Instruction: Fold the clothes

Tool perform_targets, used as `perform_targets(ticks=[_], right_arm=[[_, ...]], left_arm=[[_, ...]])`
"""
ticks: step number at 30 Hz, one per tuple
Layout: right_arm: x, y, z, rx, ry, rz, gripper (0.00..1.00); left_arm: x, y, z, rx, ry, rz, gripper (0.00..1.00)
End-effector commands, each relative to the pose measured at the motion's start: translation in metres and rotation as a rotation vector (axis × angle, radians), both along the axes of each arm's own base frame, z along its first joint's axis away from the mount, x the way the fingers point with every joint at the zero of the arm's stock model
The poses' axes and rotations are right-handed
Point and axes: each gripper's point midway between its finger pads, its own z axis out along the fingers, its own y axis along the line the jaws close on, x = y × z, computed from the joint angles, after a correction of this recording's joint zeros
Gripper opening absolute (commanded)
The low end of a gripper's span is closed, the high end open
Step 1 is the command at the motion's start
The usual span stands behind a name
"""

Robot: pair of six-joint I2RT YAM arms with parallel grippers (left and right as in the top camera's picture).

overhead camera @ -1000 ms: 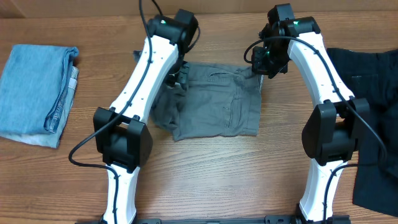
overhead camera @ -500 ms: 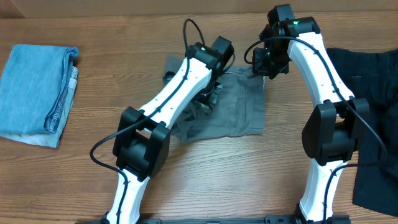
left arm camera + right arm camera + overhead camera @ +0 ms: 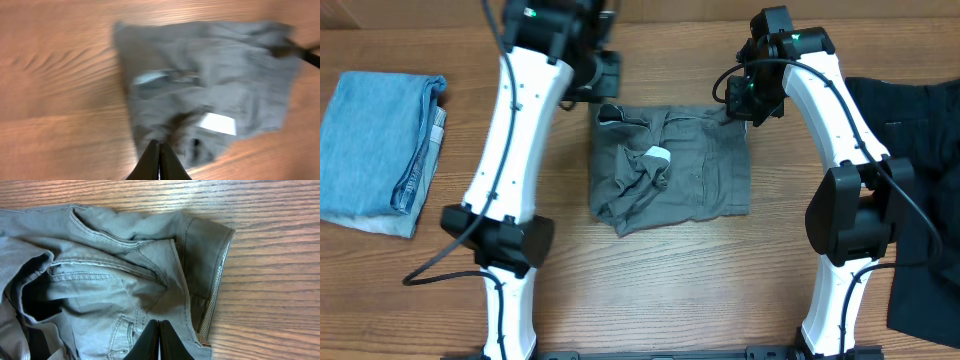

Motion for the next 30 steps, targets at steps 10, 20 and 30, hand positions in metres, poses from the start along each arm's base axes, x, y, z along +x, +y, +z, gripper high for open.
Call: perform_targets(ticks=[10,20,30], right_arm=[[0.003,-0.001,0.013,-0.003,-0.030,0.001,0.08],[0.004,-0.006,0.012,-0.028,-0.034,-0.004,0.11],[0.004,-0.006,0.012,-0.028,-0.033,-0.004,0.11]], left_arm=[[0.008,0.020,-0.133,-0.008,0.216,0.121,0.04],[0.050,-0.032,-0.156,-0.098,0.056,0.035,0.06],[0.070,-0.073,-0.169,-0.224,0.024,-0.097,0.13]])
